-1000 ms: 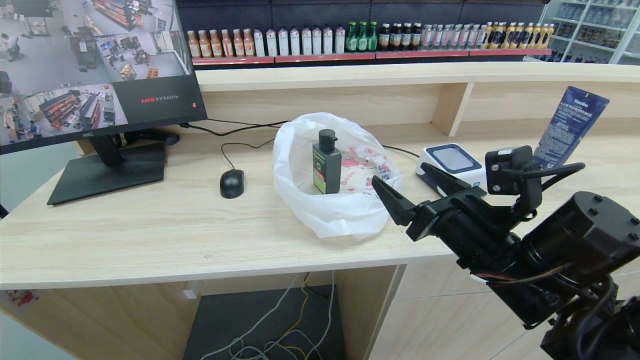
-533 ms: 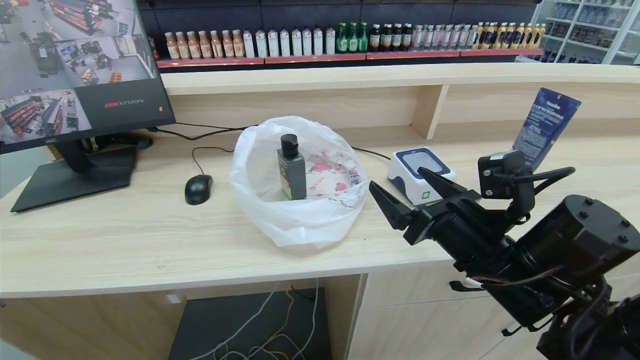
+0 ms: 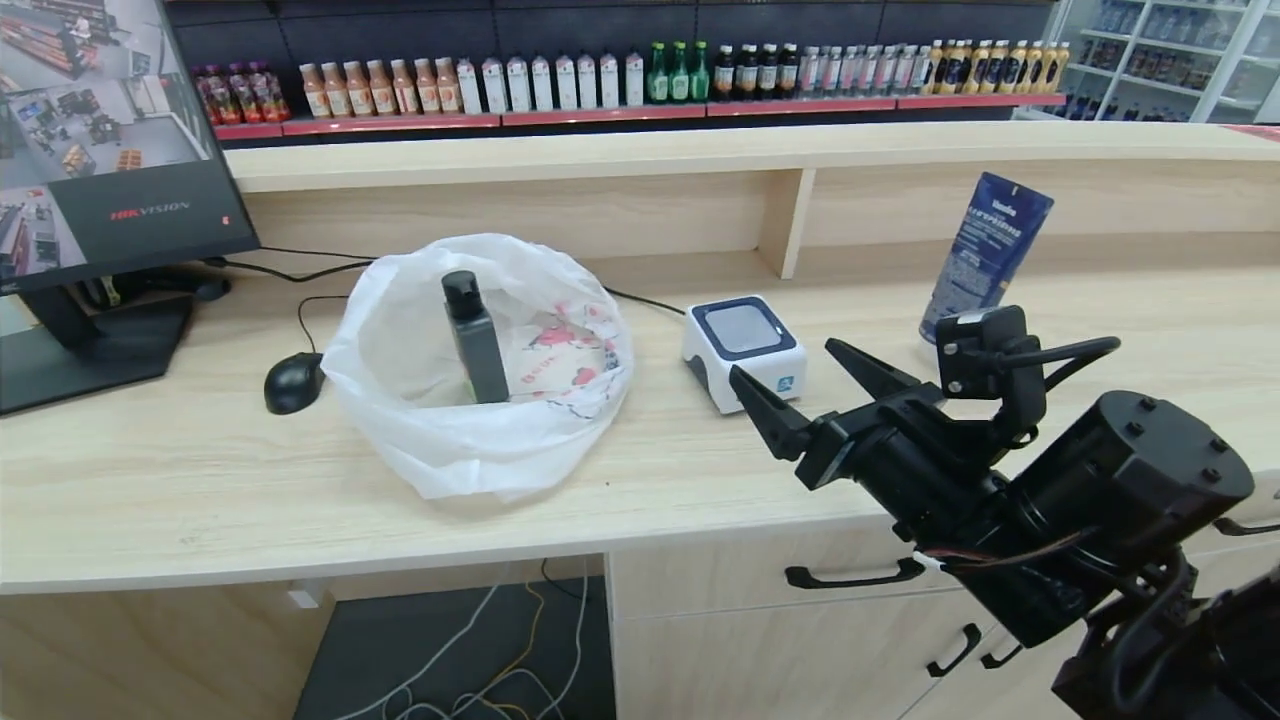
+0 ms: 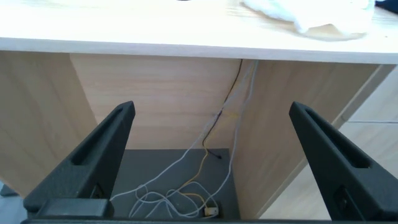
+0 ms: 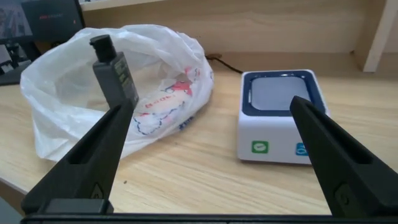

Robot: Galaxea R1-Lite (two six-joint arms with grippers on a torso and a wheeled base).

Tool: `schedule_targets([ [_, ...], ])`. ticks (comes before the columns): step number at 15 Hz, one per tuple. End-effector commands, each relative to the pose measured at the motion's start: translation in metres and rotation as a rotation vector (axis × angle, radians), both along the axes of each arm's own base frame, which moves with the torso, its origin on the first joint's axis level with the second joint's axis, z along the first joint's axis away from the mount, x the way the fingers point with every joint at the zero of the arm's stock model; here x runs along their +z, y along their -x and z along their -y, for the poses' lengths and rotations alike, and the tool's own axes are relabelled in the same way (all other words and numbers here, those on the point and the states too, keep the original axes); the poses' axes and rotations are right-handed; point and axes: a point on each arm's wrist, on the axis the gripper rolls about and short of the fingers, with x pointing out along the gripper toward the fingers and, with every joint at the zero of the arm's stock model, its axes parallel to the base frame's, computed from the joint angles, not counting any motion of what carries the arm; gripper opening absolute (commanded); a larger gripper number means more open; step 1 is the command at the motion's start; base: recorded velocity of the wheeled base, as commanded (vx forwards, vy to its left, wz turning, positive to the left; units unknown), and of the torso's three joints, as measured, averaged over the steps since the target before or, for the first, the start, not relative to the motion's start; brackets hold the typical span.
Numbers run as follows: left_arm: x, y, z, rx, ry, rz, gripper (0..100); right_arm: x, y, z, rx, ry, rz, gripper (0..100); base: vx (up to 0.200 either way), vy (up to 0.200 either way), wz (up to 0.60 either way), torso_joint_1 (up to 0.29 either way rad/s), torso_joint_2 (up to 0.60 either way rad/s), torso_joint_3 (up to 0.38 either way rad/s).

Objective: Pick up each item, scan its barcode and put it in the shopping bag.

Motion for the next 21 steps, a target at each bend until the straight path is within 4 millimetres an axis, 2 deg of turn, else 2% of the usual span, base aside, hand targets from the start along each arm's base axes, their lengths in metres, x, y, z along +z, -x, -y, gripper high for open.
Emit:
schedule_targets([
  [1,0.0,0.0,0.0,0.001,0.0,0.001,100,-0.002,0.0,0.0,-0.001,0.006,-0.005,100,0.0,-0.2,0.0,0.002,0.0,-0.002],
  [4,0.0,0.0,0.0,0.001,0.001,0.001,100,-0.01,0.006,0.005,-0.004,0.032,-0.036,100,0.0,-0.2,0.0,0.002,0.0,0.001],
  [9,0.0,0.0,0.0,0.001,0.001,0.001,100,-0.011,0.006,0.005,-0.007,0.046,-0.035,100,0.0,-0.2,0.0,0.0,0.0,-0.001],
  [17,0.0,0.0,0.0,0.001,0.004,0.002,100,-0.012,-0.004,0.014,-0.056,0.049,-0.032,100,0.0,-0.2,0.0,0.002,0.0,0.001],
  [21,0.0,0.0,0.0,0.001,0.004,0.002,100,-0.01,-0.005,0.012,-0.052,0.049,-0.024,100,0.0,0.0,0.0,0.0,0.0,0.0],
])
